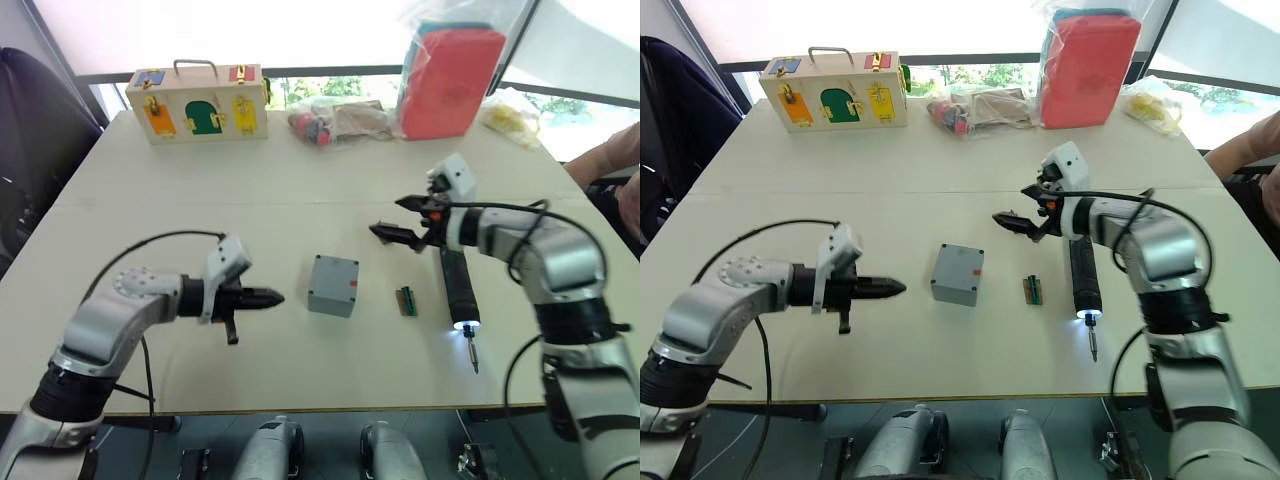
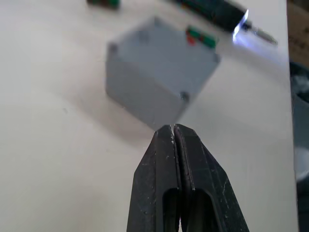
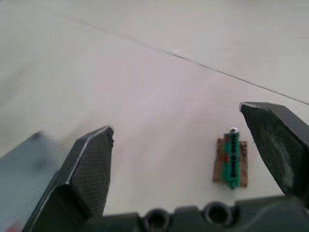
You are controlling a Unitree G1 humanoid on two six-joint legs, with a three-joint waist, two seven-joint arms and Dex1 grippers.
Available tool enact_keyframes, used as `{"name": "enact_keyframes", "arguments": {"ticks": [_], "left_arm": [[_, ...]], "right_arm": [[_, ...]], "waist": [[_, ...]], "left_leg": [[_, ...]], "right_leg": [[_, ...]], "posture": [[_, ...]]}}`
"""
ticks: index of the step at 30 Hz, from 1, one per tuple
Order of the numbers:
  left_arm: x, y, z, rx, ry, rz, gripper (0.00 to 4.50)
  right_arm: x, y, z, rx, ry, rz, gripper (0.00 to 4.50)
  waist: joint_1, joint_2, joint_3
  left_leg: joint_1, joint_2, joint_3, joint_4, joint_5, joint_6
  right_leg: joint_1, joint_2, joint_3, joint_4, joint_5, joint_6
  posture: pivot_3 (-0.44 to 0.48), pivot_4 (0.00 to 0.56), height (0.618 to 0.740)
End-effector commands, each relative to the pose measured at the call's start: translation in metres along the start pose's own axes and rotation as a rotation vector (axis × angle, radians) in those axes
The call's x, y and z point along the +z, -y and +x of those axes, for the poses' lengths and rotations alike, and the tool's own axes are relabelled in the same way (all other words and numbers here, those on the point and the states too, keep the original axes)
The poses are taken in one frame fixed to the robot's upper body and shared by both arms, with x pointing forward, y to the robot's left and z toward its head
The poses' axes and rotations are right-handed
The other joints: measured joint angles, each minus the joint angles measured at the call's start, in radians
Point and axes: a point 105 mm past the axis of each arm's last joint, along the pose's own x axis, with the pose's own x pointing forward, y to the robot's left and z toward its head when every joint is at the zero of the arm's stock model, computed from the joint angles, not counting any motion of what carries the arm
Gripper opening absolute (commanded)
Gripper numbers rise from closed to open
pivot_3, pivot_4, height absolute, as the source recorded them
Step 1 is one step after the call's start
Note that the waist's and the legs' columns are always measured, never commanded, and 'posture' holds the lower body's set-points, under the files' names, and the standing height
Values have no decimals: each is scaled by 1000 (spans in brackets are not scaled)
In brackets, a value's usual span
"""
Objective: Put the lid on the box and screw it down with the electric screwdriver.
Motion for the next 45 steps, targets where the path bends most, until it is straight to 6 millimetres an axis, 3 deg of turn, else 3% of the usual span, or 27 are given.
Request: {"name": "enact_keyframes", "arguments": {"ticks": [1,2,5,8,26,29,34,35,45], "left_arm": [[26,6,-11,19,63,42,0],[30,6,-12,29,70,48,0],[36,6,-14,52,84,59,0],[37,6,-13,65,90,51,0],[28,5,-8,92,97,24,0],[27,4,-9,96,95,21,0],[23,4,-9,100,86,15,0],[22,3,-9,100,84,14,0],[19,3,-9,96,81,7,0]], "right_arm": [[7,19,8,-112,46,-43,4447],[5,21,11,-123,45,-44,4447],[0,26,19,-149,42,-44,3864],[0,28,24,-152,50,-34,2891],[-4,25,43,-122,58,23,2891],[-5,24,45,-119,60,26,2165],[-4,21,47,-104,73,29,124],[-4,20,47,-102,74,29,13],[1,20,38,-78,89,-7,13]], "waist": [[-2,0,0],[-3,0,0],[-8,0,0],[-19,0,0],[-25,1,0],[-26,1,0],[-26,1,0],[-26,1,0],[-25,1,0]], "left_leg": [[0,0,0,0,0,0],[0,0,0,0,0,0],[0,0,1,1,0,0],[1,2,0,1,1,-1],[1,2,0,0,1,-1],[1,2,0,0,2,-2],[1,3,0,0,2,-2],[1,2,0,0,2,-2],[1,2,0,-1,2,-2]], "right_leg": [[0,0,0,-1,0,0],[1,1,0,-1,0,0],[1,2,0,-1,0,0],[2,4,0,0,0,0],[1,5,1,0,0,0],[1,5,1,0,0,0],[1,5,1,0,0,0],[1,5,1,0,0,0],[1,5,1,0,0,0]], "posture": [[0,150,740],[0,150,740],[0,150,740],[0,150,740],[0,150,740],[0,150,740],[0,150,740],[0,150,740],[0,150,740]]}}
